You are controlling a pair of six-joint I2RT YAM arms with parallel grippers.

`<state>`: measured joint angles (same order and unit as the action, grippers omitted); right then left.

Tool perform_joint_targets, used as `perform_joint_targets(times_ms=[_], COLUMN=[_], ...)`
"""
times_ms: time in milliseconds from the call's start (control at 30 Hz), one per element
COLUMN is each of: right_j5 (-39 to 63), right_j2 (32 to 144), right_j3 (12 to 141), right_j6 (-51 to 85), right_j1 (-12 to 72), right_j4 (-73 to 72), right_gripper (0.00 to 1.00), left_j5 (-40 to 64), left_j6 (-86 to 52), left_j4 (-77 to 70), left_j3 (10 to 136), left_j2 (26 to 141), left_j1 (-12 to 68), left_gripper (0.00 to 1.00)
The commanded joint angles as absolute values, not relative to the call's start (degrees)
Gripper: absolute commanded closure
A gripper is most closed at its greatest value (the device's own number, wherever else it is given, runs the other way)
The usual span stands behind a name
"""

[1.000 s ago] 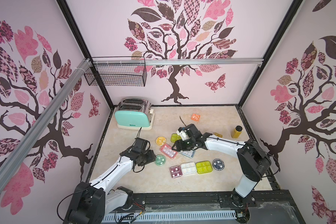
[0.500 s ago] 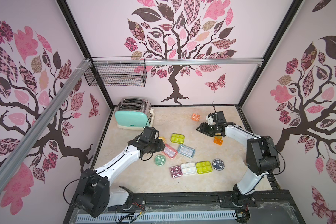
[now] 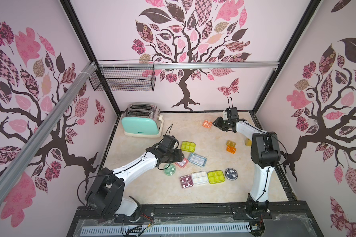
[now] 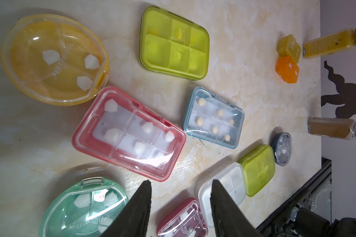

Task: Close pillboxes
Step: Move the pillbox to the center of the board.

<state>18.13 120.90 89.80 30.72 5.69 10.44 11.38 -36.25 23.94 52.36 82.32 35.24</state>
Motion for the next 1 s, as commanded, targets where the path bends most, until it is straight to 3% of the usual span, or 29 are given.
perform_joint_targets(times_ms=[0, 200, 533, 967], right_j5=[18.4, 20.0, 20.1, 15.7], right_j2=[124.3, 130.1, 134.3, 137.2], right_j3=[94.0, 98.6, 102.5, 106.8], right_j6=[32.0, 31.7, 29.9, 26.7], right_j1=[5.6, 5.7, 5.9, 7.6], right_j4=[10.4, 10.1, 12.9, 16.8], right_gripper=[0.54, 0.54, 0.57, 0.69], left_j5=[11.6, 10.3, 12.2, 12.7], left_j6=[-36.2, -36.7, -36.9, -36.4], left_j4=[23.6, 25.9, 24.7, 25.0], left_j3=[52.0, 51.1, 50.7, 50.7], left_j2=[81.3, 79.2, 81.2, 82.9], left_j1=[35.2, 35.2, 35.2, 35.2], left_gripper=[0.53, 0.53, 0.44, 0.43])
